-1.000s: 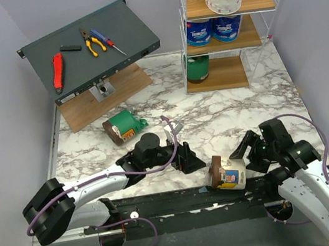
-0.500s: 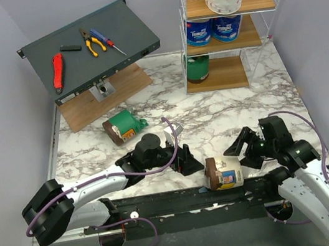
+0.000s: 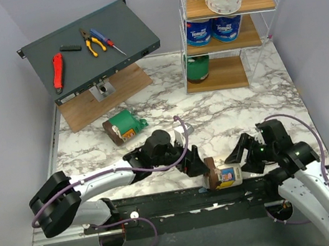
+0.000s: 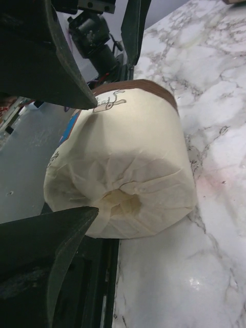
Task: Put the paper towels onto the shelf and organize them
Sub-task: Adjust the paper towel at the center of the board.
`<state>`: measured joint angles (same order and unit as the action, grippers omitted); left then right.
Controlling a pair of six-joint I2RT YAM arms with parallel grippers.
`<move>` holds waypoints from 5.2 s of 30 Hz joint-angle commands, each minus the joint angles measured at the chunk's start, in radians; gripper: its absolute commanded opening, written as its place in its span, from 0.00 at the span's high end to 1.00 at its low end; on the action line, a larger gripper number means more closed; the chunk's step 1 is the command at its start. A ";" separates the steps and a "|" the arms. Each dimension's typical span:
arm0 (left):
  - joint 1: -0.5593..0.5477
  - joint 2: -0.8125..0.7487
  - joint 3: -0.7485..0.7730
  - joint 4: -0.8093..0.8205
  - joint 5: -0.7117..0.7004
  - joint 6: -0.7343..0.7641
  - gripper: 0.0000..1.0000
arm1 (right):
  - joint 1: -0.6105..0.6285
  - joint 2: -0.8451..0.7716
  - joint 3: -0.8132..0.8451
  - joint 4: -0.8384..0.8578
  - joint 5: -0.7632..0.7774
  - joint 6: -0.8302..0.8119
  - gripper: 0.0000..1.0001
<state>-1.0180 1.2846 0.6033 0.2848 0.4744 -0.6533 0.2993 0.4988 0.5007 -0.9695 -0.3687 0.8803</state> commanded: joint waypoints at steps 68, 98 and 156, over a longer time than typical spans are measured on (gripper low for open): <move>-0.073 -0.016 -0.010 -0.121 -0.191 0.003 0.14 | 0.000 -0.191 -0.363 0.605 -0.353 0.100 0.38; -0.073 -0.426 -0.083 -0.251 -0.435 0.020 0.13 | -0.001 -0.056 0.104 0.298 -0.030 -0.146 0.72; -0.073 -0.348 -0.166 -0.156 -0.490 -0.040 0.13 | 0.403 0.978 0.695 0.176 0.814 -0.406 0.72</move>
<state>-1.0878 0.9276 0.4461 0.0967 -0.0292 -0.6861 0.6987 1.4723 1.2083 -0.8204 0.3977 0.4740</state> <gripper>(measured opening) 0.874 0.343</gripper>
